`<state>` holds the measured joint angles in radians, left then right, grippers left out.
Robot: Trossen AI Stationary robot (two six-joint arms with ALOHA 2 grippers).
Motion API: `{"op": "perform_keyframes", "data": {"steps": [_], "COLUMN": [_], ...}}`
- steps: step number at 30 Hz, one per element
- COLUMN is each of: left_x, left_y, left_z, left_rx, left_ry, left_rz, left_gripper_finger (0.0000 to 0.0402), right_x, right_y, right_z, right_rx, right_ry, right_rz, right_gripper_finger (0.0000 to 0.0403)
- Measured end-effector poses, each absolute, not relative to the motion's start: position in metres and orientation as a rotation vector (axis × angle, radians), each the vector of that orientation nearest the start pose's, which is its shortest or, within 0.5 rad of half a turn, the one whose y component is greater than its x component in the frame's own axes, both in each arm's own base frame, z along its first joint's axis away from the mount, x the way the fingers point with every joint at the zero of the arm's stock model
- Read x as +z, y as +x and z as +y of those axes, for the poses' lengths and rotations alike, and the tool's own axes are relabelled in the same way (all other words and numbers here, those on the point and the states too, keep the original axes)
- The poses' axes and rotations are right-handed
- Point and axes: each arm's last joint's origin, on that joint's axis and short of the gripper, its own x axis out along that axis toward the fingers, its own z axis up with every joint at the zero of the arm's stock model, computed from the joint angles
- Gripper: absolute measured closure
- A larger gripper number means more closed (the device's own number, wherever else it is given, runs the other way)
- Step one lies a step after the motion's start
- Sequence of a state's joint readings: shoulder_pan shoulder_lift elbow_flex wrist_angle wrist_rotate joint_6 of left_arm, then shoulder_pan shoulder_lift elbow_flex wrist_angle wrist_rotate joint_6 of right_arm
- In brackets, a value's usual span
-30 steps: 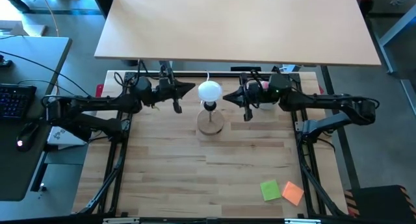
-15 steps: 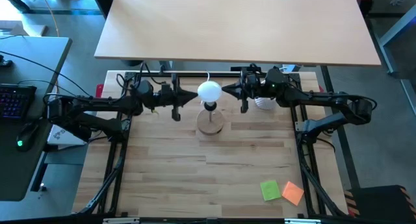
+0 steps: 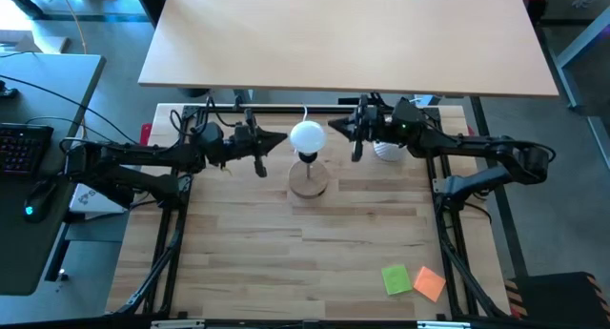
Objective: Screw lightbulb
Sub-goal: Insert the lightbulb into the lamp
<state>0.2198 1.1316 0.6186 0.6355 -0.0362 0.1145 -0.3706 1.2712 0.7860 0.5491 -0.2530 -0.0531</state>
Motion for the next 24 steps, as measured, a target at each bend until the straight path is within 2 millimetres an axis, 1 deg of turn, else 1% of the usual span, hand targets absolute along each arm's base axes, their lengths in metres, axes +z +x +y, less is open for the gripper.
{"op": "perform_keyframes", "data": {"steps": [3, 6, 9, 11, 14, 18, 21, 24], "left_x": [0.285, 0.283, 0.282, 0.283, 0.282, 0.282, 0.282, 0.280], "left_y": [0.240, 0.240, 0.242, 0.243, 0.245, 0.246, 0.246, 0.249], "left_z": [0.061, 0.066, 0.069, 0.070, 0.069, 0.067, 0.062, 0.053], "left_rx": [0.287, 0.290, 0.260, 0.243, 0.221, 0.218, 0.195, 0.129], "left_ry": [0.134, 0.129, 0.125, 0.123, 0.124, 0.105, 0.083, 0.073], "left_rz": [-0.093, -0.088, -0.107, -0.136, -0.139, -0.140, -0.142, -0.121], "left_gripper_finger": [0.0401, 0.0401, 0.0401, 0.0401, 0.0401, 0.0401, 0.0402, 0.0401], "right_x": [0.304, 0.304, 0.301, 0.298, 0.298, 0.298, 0.299, 0.296], "right_y": [0.266, 0.269, 0.273, 0.276, 0.276, 0.275, 0.273, 0.272], "right_z": [-0.082, -0.071, -0.065, -0.063, -0.065, -0.072, -0.079, -0.089], "right_rx": [-0.019, 0.026, 0.085, 0.084, 0.072, 0.004, -0.073, -0.138], "right_ry": [-0.107, -0.110, -0.125, -0.128, -0.129, -0.124, -0.114, -0.080], "right_rz": [-0.063, -0.065, -0.060, -0.051, -0.055, -0.053, -0.052, -0.029], "right_gripper_finger": [0.0403, 0.0403, 0.0403, 0.0403, 0.0403, 0.0403, 0.0403, 0.0403]}}
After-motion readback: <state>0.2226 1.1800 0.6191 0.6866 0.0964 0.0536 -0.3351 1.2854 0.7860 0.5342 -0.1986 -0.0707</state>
